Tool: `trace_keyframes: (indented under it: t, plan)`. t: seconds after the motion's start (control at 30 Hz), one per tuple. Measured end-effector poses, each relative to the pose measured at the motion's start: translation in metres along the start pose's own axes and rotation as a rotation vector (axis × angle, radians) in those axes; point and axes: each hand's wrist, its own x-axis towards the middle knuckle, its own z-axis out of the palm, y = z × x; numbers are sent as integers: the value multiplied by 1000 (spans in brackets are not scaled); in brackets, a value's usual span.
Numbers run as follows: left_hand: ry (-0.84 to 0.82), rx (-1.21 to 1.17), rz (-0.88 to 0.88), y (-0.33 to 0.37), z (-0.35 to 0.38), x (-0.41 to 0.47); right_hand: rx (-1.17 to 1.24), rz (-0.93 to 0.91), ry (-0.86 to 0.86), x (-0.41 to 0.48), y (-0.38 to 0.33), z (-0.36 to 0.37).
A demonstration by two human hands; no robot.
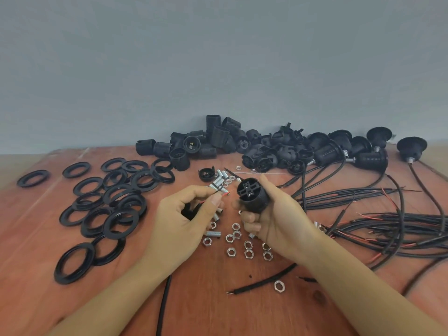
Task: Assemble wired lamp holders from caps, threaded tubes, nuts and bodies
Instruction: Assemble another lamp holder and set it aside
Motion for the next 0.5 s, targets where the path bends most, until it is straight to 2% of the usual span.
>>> trace_keyframes:
  t: [0.23, 0.5]
  plan:
    - [24, 71, 101, 4, 1, -2, -54, 11, -12, -3, 9, 7]
    - [-8, 104, 105, 5, 0, -2, -90, -25, 23, -6, 9, 12]
